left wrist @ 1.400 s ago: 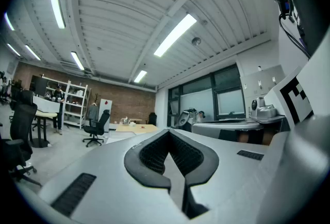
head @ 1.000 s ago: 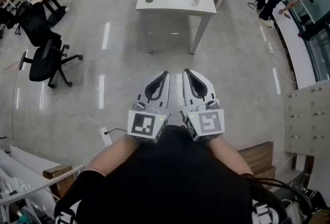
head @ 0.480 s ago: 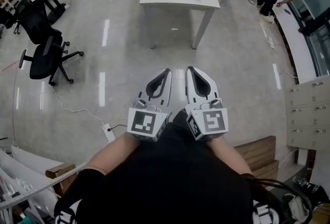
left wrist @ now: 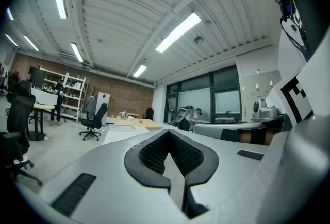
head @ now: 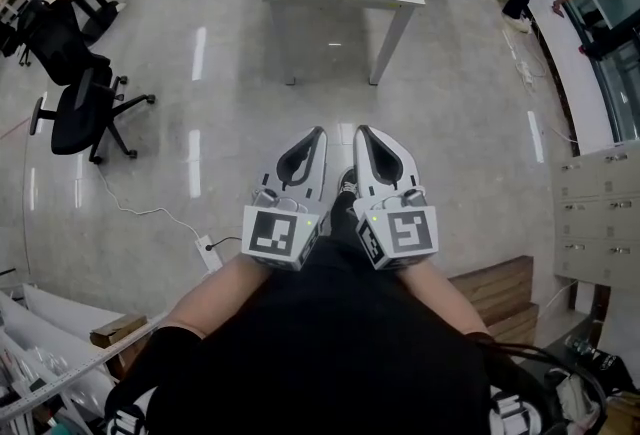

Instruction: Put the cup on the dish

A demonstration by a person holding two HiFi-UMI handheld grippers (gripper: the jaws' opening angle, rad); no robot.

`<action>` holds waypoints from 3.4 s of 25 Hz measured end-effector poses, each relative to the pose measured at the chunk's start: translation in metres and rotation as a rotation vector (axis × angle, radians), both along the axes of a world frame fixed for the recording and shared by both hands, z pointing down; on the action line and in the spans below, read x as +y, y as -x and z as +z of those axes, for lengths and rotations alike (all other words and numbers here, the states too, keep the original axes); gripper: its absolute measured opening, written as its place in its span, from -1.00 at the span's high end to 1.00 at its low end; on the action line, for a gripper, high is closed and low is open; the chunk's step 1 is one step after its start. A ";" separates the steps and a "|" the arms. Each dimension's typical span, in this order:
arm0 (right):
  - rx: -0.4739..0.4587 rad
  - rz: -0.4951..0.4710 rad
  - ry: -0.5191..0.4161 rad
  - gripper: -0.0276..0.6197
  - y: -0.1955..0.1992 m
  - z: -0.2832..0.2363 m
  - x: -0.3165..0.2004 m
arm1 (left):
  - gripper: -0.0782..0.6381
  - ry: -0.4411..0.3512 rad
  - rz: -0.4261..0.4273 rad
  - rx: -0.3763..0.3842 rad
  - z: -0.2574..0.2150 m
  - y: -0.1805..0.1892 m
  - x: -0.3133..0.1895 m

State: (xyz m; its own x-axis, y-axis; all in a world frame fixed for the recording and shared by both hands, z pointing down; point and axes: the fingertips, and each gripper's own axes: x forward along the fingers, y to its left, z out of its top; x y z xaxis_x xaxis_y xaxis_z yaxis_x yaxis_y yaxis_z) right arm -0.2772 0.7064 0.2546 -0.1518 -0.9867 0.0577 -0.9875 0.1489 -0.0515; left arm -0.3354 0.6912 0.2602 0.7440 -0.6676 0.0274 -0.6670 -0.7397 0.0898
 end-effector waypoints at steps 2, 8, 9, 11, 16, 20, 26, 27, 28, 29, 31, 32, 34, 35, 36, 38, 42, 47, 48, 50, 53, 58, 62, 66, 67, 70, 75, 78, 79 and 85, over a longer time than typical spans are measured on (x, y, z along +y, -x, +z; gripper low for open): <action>-0.002 -0.008 0.001 0.88 -0.007 0.001 -0.014 | 0.77 0.000 -0.003 -0.004 0.002 -0.008 -0.012; -0.009 -0.029 0.013 0.88 -0.030 0.009 -0.073 | 0.77 0.011 -0.023 -0.020 0.010 -0.027 -0.069; -0.008 -0.032 0.017 0.88 -0.038 0.010 -0.087 | 0.76 0.014 -0.029 -0.026 0.012 -0.034 -0.083; -0.006 -0.034 0.023 0.88 -0.060 0.012 -0.118 | 0.77 0.021 -0.032 -0.030 0.015 -0.055 -0.111; -0.011 -0.030 0.027 0.88 -0.099 0.008 -0.173 | 0.77 0.020 -0.027 -0.030 0.014 -0.094 -0.162; -0.005 -0.044 0.031 0.88 -0.129 0.009 -0.213 | 0.77 0.033 -0.045 -0.037 0.016 -0.126 -0.203; -0.018 -0.066 0.023 0.88 -0.169 0.010 -0.256 | 0.77 0.037 -0.059 -0.061 0.018 -0.169 -0.246; -0.019 -0.067 0.019 0.88 -0.175 0.008 -0.260 | 0.77 0.034 -0.057 -0.061 0.017 -0.176 -0.250; -0.020 -0.066 0.016 0.88 -0.182 0.007 -0.264 | 0.77 0.029 -0.056 -0.060 0.016 -0.182 -0.254; -0.021 -0.066 0.013 0.88 -0.188 0.007 -0.267 | 0.77 0.024 -0.058 -0.062 0.015 -0.188 -0.257; -0.026 -0.064 0.007 0.88 -0.202 0.007 -0.274 | 0.77 0.022 -0.062 -0.066 0.016 -0.200 -0.263; -0.029 -0.064 0.007 0.88 -0.208 0.007 -0.276 | 0.77 0.023 -0.064 -0.069 0.017 -0.205 -0.265; -0.032 -0.065 0.013 0.88 -0.218 0.009 -0.279 | 0.77 0.035 -0.074 -0.078 0.021 -0.213 -0.267; -0.031 -0.066 0.017 0.88 -0.221 0.011 -0.279 | 0.77 0.044 -0.077 -0.076 0.023 -0.214 -0.266; -0.029 -0.068 0.020 0.88 -0.221 0.012 -0.279 | 0.77 0.053 -0.080 -0.073 0.025 -0.215 -0.266; -0.025 -0.074 0.024 0.88 -0.220 0.015 -0.282 | 0.77 0.066 -0.093 -0.076 0.029 -0.212 -0.269; -0.021 -0.081 0.025 0.88 -0.219 0.015 -0.283 | 0.77 0.049 -0.099 -0.066 0.026 -0.210 -0.271; -0.019 -0.074 0.017 0.88 -0.217 0.012 -0.291 | 0.77 0.043 -0.094 -0.057 0.024 -0.207 -0.280; -0.020 -0.069 0.017 0.88 -0.219 0.012 -0.294 | 0.77 0.045 -0.096 -0.063 0.024 -0.207 -0.284; -0.021 -0.058 0.017 0.88 -0.223 0.013 -0.300 | 0.77 0.041 -0.088 -0.067 0.026 -0.211 -0.290; -0.016 -0.046 0.015 0.88 -0.231 0.013 -0.309 | 0.77 0.031 -0.061 -0.050 0.028 -0.221 -0.298; -0.023 -0.041 0.033 0.88 -0.242 0.023 -0.331 | 0.76 0.062 -0.056 -0.068 0.035 -0.235 -0.322; -0.024 -0.043 0.045 0.88 -0.241 0.028 -0.359 | 0.77 0.090 -0.047 -0.060 0.042 -0.237 -0.349; -0.031 -0.038 0.063 0.88 -0.241 0.034 -0.392 | 0.77 0.101 -0.040 -0.064 0.046 -0.237 -0.384; -0.035 -0.035 0.065 0.88 -0.243 0.034 -0.402 | 0.77 0.100 -0.040 -0.069 0.045 -0.239 -0.394; -0.049 -0.014 0.089 0.88 -0.250 0.038 -0.434 | 0.77 0.105 -0.038 -0.082 0.046 -0.244 -0.426; -0.038 0.000 0.127 0.88 -0.252 0.044 -0.484 | 0.77 0.105 -0.025 -0.073 0.048 -0.247 -0.480; -0.028 -0.012 0.105 0.88 -0.246 0.044 -0.514 | 0.77 0.096 -0.024 -0.078 0.050 -0.241 -0.515; -0.024 -0.009 0.105 0.88 -0.245 0.045 -0.522 | 0.77 0.105 -0.027 -0.083 0.051 -0.239 -0.526; 0.002 0.037 0.112 0.88 -0.250 0.041 -0.568 | 0.77 0.101 0.002 -0.068 0.045 -0.240 -0.578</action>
